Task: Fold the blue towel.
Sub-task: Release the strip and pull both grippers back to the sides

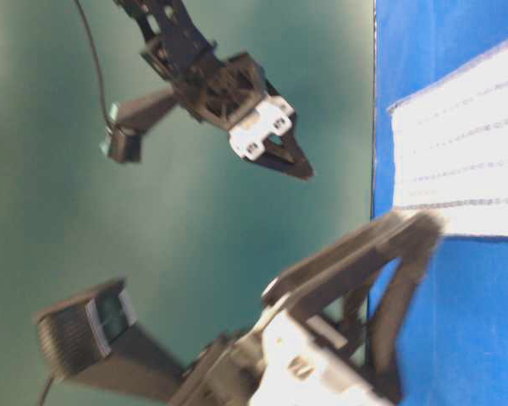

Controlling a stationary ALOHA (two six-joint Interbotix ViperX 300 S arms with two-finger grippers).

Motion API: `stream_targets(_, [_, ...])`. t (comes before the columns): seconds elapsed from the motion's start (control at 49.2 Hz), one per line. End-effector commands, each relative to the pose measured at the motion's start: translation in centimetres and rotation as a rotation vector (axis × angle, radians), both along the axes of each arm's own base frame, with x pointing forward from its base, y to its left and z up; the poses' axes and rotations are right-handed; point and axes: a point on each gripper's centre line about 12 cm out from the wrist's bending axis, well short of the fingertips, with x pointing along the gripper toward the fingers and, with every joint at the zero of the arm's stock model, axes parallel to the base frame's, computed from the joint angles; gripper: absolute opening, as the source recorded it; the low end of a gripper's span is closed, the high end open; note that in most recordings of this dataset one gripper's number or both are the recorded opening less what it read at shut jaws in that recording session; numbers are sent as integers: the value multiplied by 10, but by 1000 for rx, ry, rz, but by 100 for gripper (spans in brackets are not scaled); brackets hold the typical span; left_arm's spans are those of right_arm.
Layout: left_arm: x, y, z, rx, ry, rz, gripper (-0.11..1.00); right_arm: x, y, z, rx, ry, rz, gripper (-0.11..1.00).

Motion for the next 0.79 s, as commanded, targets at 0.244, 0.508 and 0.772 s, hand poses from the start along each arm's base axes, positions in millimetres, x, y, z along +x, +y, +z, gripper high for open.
stream_targets(0.244, [-40, 49, 35, 17, -101, 124, 75, -48, 51, 34, -34, -202, 94, 57])
stream_targets(0.508, [-67, 82, 36, 27, -135, 232, 75, -73, 110, 41, -21, -291, 235, 56])
stream_targets(0.772, [-65, 91, 39, 32, -164, 259, 75, -74, 112, 36, 1, -261, 224, 56])
